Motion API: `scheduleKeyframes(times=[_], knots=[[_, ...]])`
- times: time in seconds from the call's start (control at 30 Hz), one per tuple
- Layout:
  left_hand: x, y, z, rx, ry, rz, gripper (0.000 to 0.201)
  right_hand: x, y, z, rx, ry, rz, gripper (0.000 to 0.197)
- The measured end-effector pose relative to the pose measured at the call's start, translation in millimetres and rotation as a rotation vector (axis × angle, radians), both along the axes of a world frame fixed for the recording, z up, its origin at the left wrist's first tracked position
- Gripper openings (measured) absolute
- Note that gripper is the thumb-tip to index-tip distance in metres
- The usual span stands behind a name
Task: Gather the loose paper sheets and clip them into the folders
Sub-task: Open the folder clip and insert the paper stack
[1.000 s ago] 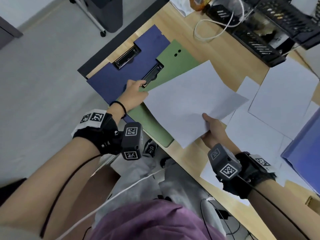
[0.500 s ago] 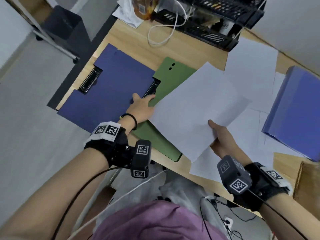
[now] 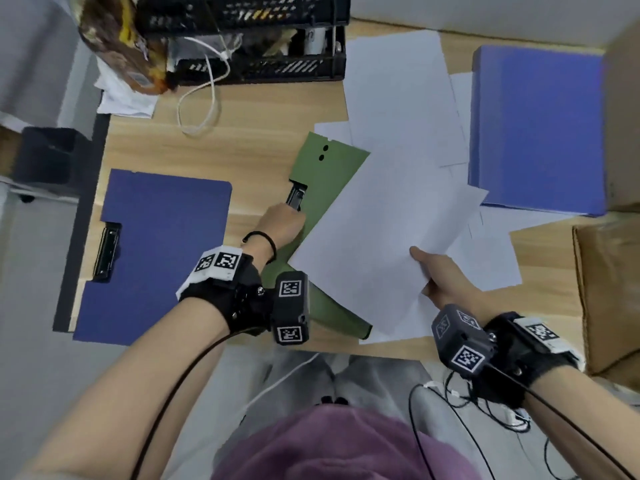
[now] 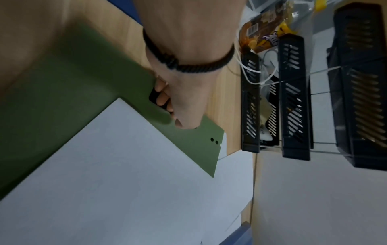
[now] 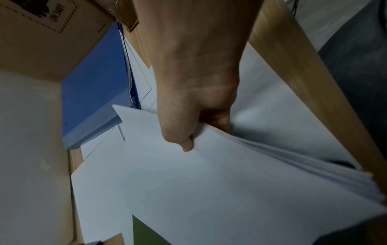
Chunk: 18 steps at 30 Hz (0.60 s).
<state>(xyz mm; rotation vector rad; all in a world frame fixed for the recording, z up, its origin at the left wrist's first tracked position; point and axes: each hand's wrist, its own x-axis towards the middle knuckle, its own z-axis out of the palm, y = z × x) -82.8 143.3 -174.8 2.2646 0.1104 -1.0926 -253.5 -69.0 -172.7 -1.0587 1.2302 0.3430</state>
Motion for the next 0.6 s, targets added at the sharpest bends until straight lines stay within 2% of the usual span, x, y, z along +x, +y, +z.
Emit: scheduleKeyframes(times=[0.13,0.33,0.47,0.6], knots=[[-3,-5,-2,-0.004,0.109,0.17,0.029,-12,-11,-5,-0.031,-0.01,-0.066,0.024],[-11,1,-4,-0.102,0.243,0.246,0.031,-16,-17,9,-0.044,-0.087,-0.086,0.032],[-16,3,2,-0.175,0.251,0.212,0.032,-10,-10,32,-0.092,-0.124,-0.051,0.034],[-25,14,9,-0.3,0.277,0.271,0.026,-1,2,75,-0.106,-0.232,0.027,0.033]])
